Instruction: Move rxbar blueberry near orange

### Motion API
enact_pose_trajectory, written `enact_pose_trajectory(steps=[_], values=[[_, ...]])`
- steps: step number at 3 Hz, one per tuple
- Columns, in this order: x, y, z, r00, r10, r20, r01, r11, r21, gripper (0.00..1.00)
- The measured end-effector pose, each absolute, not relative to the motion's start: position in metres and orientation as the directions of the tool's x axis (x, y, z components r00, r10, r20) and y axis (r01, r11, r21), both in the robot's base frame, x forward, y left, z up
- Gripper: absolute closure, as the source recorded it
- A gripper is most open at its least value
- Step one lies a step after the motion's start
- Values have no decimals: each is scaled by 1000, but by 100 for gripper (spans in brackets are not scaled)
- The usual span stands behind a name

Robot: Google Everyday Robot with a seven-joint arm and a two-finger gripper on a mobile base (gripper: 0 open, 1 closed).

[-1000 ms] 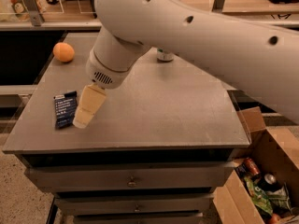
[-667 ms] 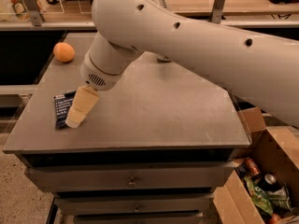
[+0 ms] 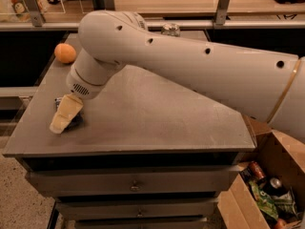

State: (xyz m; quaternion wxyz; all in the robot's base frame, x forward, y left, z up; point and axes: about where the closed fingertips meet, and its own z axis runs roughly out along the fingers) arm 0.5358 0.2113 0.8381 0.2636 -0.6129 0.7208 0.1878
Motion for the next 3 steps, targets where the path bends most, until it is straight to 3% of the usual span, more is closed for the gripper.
enact_pose_trajectory(steps=[2, 3], values=[[537, 221, 827, -107, -776, -621, -985, 167, -39, 0], [537, 224, 822, -106, -772, -626, -986, 161, -33, 6]])
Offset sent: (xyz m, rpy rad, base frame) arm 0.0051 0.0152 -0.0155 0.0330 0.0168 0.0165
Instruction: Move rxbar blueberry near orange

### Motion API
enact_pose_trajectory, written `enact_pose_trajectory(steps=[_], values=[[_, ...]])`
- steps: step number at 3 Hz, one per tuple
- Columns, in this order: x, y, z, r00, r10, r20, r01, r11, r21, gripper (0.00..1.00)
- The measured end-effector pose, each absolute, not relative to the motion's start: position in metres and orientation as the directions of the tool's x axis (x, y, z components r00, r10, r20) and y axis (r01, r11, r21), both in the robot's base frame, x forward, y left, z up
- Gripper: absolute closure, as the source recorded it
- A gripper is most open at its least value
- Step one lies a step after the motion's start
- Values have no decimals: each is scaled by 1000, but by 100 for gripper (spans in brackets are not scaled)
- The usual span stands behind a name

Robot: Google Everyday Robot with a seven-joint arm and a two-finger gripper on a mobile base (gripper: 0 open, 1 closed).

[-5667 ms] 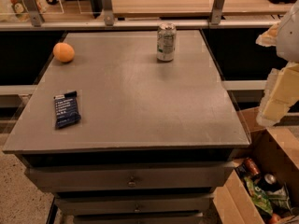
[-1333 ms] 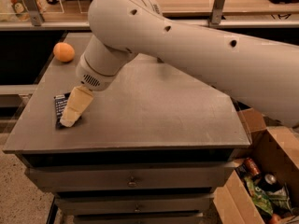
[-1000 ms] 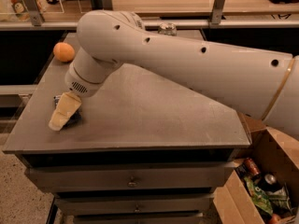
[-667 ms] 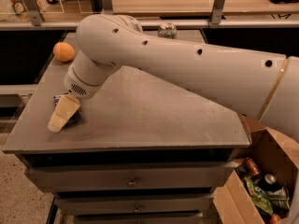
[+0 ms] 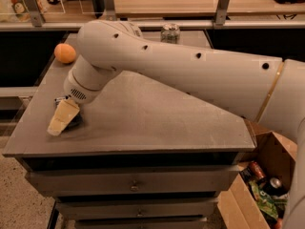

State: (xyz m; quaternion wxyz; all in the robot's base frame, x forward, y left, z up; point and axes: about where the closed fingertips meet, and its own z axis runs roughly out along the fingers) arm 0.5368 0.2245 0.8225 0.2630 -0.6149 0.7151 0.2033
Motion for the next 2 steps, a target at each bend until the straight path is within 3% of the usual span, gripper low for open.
enact_pose_trajectory(steps=[1, 2], values=[[536, 227, 817, -107, -771, -628, -987, 157, -24, 4], [534, 228, 812, -108, -770, -629, -988, 152, -16, 18]])
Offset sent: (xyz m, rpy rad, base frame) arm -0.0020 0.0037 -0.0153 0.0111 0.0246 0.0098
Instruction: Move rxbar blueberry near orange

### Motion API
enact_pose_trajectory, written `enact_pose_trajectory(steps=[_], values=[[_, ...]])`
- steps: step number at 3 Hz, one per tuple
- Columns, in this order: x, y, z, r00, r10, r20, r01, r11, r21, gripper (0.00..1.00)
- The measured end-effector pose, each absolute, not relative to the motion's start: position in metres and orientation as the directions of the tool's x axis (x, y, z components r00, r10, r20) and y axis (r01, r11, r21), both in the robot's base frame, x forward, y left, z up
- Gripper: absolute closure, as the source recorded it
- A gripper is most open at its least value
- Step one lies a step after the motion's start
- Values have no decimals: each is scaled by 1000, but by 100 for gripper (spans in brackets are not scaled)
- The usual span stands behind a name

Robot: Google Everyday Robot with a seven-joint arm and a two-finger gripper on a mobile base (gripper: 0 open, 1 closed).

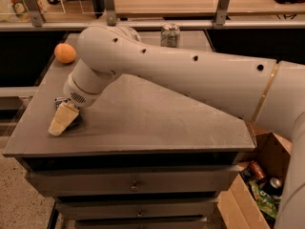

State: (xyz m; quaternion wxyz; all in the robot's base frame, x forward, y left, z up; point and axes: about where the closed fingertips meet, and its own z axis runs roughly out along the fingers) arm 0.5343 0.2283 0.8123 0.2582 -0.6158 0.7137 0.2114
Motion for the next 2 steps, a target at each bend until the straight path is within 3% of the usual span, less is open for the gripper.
enact_pose_trajectory(steps=[2], values=[[533, 228, 809, -113, -766, -633, -989, 149, -4, 58]])
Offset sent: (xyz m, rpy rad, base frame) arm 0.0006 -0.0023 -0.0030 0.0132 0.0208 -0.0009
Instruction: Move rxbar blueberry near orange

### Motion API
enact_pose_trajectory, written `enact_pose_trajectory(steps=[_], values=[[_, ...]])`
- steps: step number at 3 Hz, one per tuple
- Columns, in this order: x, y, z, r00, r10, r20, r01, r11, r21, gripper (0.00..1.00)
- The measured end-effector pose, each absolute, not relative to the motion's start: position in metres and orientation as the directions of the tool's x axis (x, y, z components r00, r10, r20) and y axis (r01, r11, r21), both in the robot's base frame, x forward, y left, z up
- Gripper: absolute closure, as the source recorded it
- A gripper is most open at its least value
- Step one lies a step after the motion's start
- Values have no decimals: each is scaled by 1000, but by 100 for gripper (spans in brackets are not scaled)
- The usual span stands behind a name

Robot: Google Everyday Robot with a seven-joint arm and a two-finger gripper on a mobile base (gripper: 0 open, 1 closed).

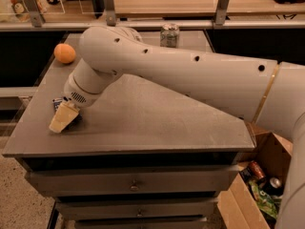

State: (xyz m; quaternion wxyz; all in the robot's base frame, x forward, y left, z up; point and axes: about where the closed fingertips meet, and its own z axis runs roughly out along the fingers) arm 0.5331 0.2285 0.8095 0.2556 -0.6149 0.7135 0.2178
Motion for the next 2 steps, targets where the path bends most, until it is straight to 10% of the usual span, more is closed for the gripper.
enact_pose_trajectory(steps=[2], values=[[533, 229, 816, -113, -766, -633, -989, 149, -3, 99]])
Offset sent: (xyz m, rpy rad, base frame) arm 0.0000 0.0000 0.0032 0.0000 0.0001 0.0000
